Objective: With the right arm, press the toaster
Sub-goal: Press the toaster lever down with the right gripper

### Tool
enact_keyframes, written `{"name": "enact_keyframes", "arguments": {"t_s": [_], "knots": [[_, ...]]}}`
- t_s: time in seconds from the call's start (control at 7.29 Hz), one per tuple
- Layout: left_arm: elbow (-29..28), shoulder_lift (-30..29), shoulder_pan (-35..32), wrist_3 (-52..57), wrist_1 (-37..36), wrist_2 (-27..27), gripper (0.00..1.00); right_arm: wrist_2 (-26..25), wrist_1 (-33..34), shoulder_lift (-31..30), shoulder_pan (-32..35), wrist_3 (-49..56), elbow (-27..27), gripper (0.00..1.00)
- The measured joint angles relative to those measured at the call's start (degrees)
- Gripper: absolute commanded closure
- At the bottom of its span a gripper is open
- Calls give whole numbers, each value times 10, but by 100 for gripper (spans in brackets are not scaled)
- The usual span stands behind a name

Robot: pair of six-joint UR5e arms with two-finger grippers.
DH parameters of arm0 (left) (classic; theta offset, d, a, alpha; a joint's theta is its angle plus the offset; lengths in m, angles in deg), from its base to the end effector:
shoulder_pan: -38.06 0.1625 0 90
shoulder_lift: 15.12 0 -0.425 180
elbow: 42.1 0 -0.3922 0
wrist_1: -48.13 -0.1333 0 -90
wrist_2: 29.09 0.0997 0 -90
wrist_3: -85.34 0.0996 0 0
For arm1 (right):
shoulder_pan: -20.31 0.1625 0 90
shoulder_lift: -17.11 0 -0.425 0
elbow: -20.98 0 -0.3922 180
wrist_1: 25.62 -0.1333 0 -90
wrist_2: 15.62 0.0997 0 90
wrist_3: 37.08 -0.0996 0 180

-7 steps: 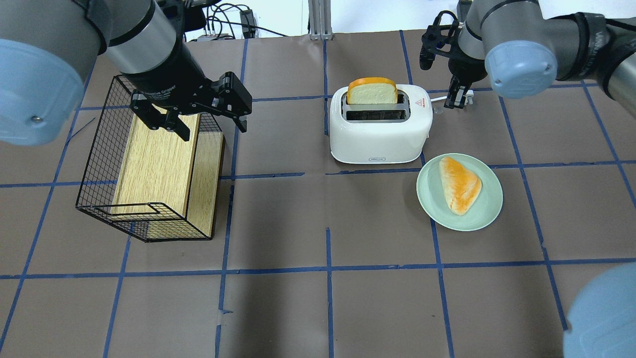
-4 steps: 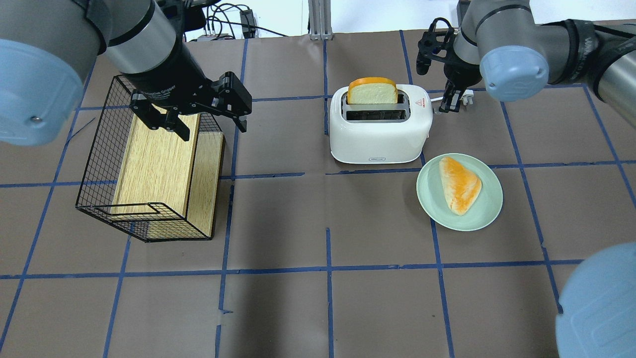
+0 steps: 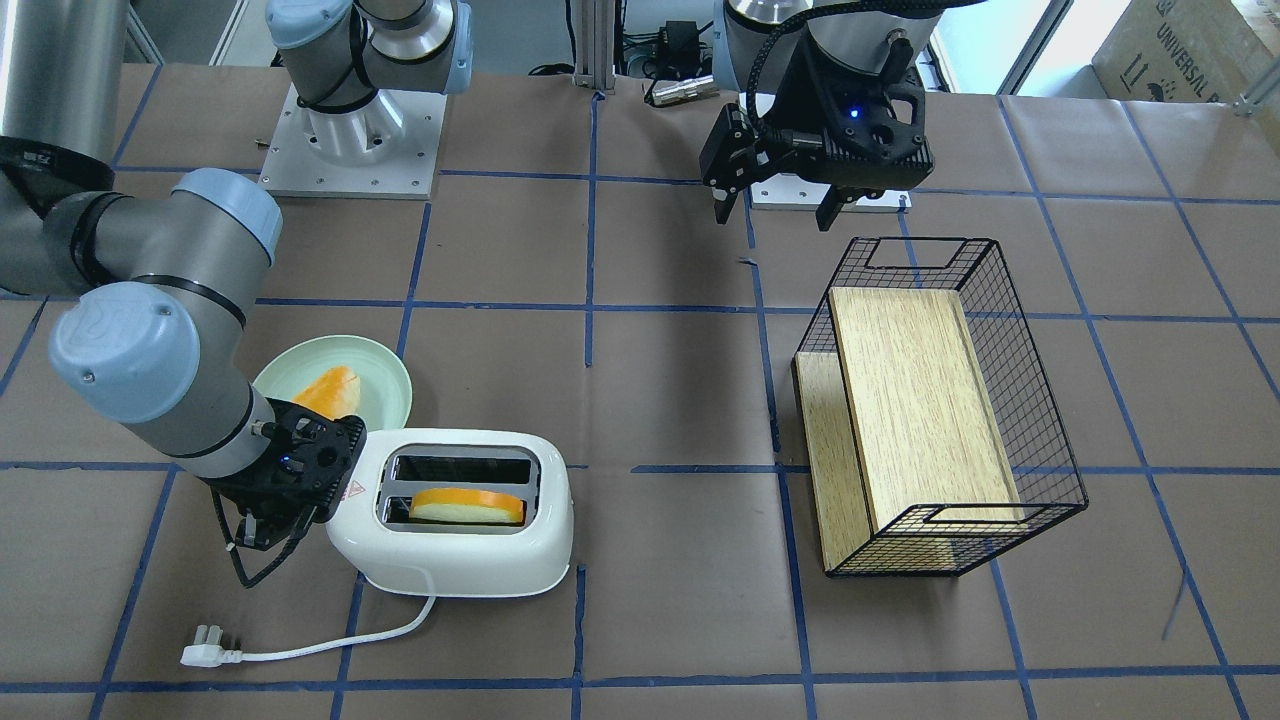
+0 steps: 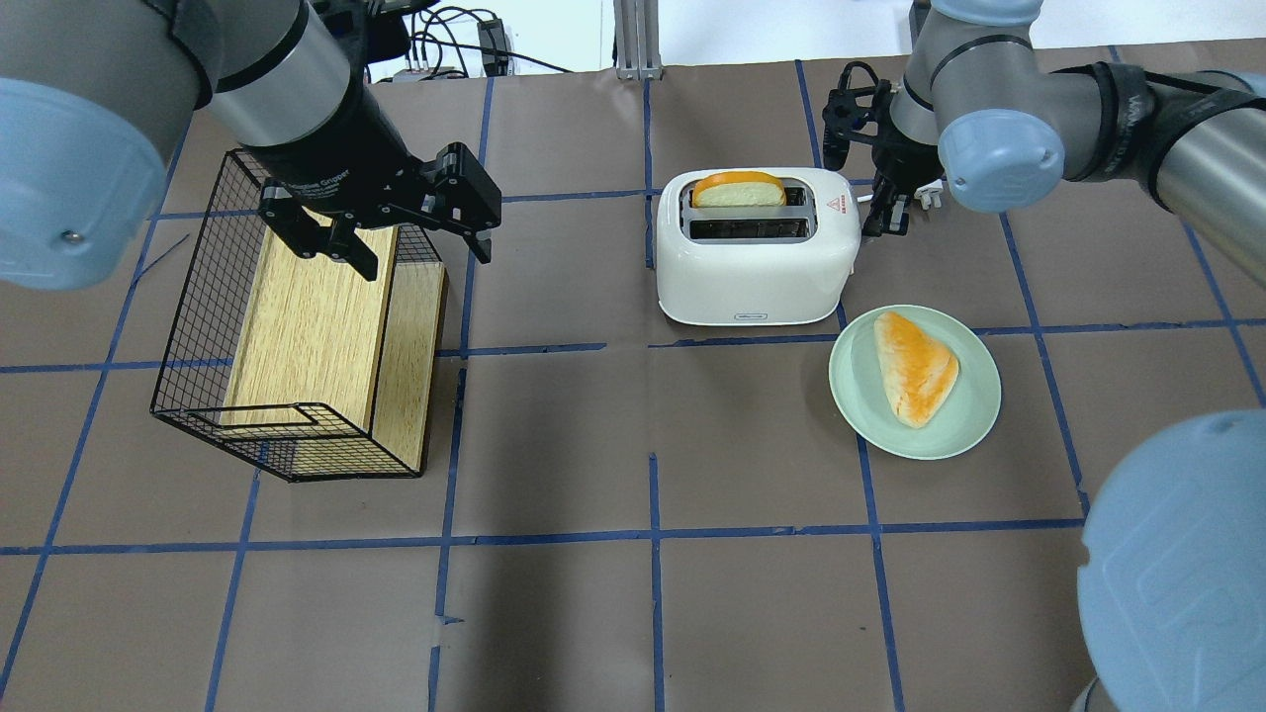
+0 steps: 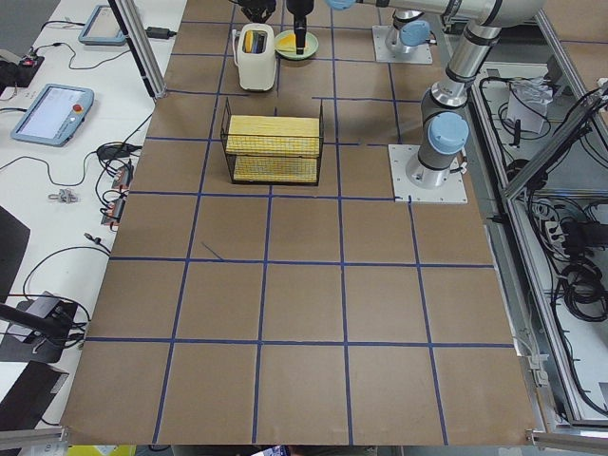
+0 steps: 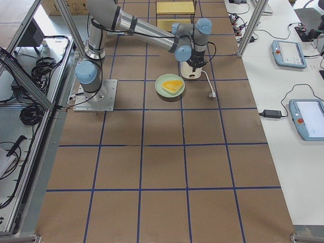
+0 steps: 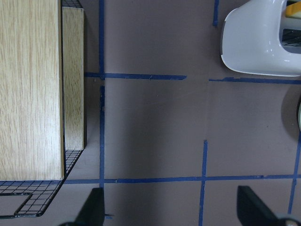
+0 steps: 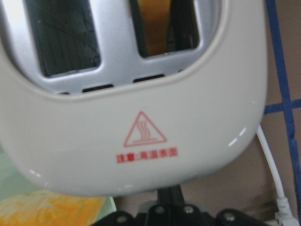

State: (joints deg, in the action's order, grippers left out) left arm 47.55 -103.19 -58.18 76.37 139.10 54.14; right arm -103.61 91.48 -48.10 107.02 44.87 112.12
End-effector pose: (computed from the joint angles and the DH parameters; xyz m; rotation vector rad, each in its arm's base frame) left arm -0.1963 -0.4609 0.5063 0.0699 -3.0206 0.0106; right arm 0.1003 -0.6394 0.2794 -1.9836 2.4200 -0.0607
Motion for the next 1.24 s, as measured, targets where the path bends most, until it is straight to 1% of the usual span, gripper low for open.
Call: {"name": "enact_keyframes", "arguments": {"t_s": [0.41,0.82,1.24], "knots": [[0,0,0,0,0,0,0,0,13,18,-1,34,-1,98],[0,0,0,0,0,0,0,1,26,29,0,42,1,97],[0,0,0,0,0,0,0,1,28,25,0,42,-5,94]]}}
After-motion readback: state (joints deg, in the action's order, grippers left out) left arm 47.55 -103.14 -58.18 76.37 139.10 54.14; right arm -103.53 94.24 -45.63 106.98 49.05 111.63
